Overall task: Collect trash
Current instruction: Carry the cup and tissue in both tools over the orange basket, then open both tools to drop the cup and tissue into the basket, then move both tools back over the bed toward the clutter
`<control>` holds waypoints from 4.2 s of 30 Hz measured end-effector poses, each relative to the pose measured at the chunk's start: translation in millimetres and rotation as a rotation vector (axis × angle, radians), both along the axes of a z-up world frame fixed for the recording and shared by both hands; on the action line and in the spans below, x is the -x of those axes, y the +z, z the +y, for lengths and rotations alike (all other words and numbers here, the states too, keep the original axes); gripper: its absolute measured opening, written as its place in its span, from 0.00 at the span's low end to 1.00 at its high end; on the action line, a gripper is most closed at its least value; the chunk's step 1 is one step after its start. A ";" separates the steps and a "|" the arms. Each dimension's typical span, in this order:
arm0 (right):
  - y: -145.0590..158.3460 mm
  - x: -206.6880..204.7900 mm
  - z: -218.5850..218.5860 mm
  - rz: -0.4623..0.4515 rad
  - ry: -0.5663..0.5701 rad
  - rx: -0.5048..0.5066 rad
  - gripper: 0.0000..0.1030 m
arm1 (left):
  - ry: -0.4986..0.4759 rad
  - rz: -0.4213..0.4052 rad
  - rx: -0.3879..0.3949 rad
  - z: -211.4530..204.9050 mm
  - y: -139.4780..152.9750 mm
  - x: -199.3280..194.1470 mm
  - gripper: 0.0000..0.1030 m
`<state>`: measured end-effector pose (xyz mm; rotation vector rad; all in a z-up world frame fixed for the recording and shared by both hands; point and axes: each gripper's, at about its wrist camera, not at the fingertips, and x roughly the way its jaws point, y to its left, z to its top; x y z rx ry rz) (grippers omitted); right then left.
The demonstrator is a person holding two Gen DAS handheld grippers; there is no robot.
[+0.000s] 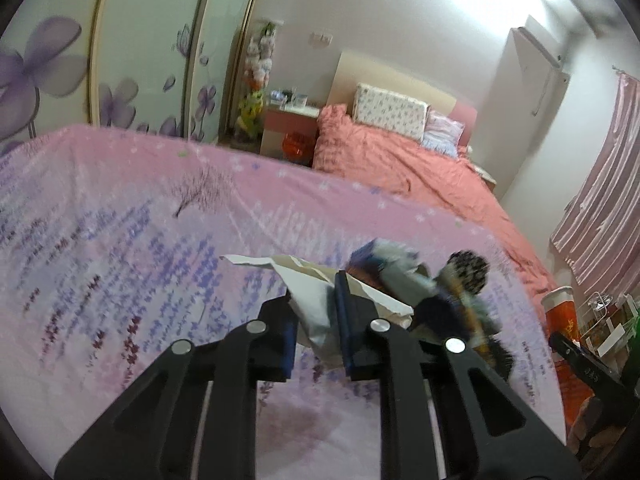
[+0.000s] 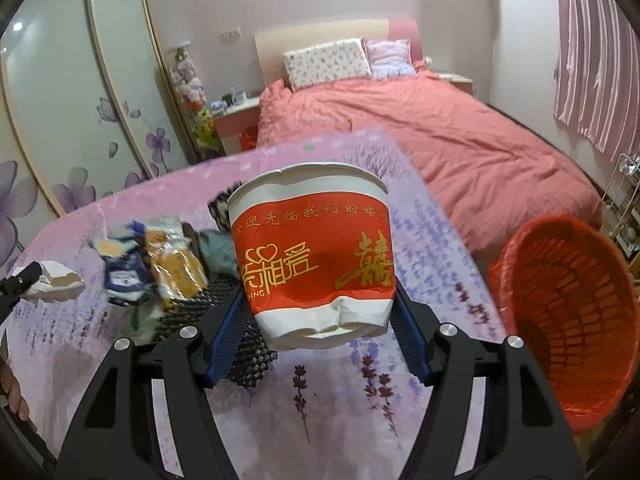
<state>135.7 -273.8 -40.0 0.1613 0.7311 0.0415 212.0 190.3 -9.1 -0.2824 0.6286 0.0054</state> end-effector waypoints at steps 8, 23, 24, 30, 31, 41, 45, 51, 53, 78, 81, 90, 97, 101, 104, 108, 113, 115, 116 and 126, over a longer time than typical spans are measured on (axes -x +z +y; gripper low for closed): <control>26.5 25.5 -16.8 -0.070 -0.046 0.015 0.65 | -0.086 -0.091 -0.016 -46.9 48.7 25.7 0.17; 33.1 61.3 -84.1 -0.116 -0.203 0.026 0.65 | -0.364 -0.107 -0.010 -191.3 62.2 36.9 0.18; 32.4 62.7 -89.5 -0.117 -0.214 0.026 0.65 | -0.381 -0.104 -0.009 -200.0 60.6 36.9 0.18; 23.9 70.4 -125.9 -0.114 -0.282 0.014 0.65 | -0.497 -0.084 -0.007 -259.3 49.6 34.4 0.18; 22.3 71.5 -131.6 -0.115 -0.293 0.012 0.65 | -0.515 -0.081 -0.007 -268.2 47.2 33.6 0.18; 8.3 73.2 -190.8 -0.108 -0.393 -0.030 0.65 | -0.723 -0.036 -0.045 -384.4 19.4 18.8 0.18; 2.8 70.4 -206.0 -0.101 -0.419 -0.047 0.65 | -0.779 -0.008 -0.056 -416.9 3.1 8.8 0.18; -7.2 63.7 -220.2 -0.092 -0.414 -0.076 0.67 | -0.809 0.038 -0.079 -451.7 -20.8 -5.4 0.35; -13.4 59.4 -224.8 -0.078 -0.414 -0.083 0.67 | -0.789 0.052 -0.094 -453.4 -29.8 -11.1 0.44; -15.4 40.3 -111.7 0.022 -0.177 -0.068 0.64 | -0.370 0.032 -0.159 -226.1 -36.1 9.6 0.77; -16.6 31.3 -73.3 0.039 -0.093 -0.064 0.61 | -0.301 0.022 -0.181 -188.2 -37.4 14.0 0.77; -22.2 2.5 23.9 0.085 0.107 -0.101 0.52 | -0.146 0.066 -0.164 -99.4 -49.3 19.0 0.76; -36.5 -17.9 60.4 0.143 0.175 -0.107 0.32 | -0.149 0.106 -0.129 -82.3 -64.1 17.1 0.74; -46.6 -19.9 67.7 0.173 0.207 -0.108 0.09 | -0.172 0.141 -0.103 -86.8 -74.7 6.6 0.71; -49.5 -16.8 72.4 0.171 0.216 -0.057 0.01 | -0.188 0.168 -0.092 -91.2 -81.9 -3.6 0.67; -48.6 -13.9 65.4 0.151 0.197 -0.053 0.01 | -0.195 0.199 -0.085 -95.3 -89.2 -16.4 0.63; -44.2 -21.2 63.0 0.126 0.195 -0.089 0.33 | -0.190 0.208 -0.099 -96.4 -91.3 -23.5 0.63; -48.5 -27.8 70.0 0.139 0.202 -0.067 0.33 | -0.189 0.212 -0.105 -97.4 -91.4 -25.4 0.63; -53.9 -31.4 73.4 0.160 0.208 -0.061 0.33 | -0.188 0.214 -0.107 -97.7 -91.8 -26.2 0.63; -53.4 -18.6 72.1 0.130 0.185 0.033 0.06 | -0.208 0.237 -0.111 -103.1 -96.4 -35.5 0.31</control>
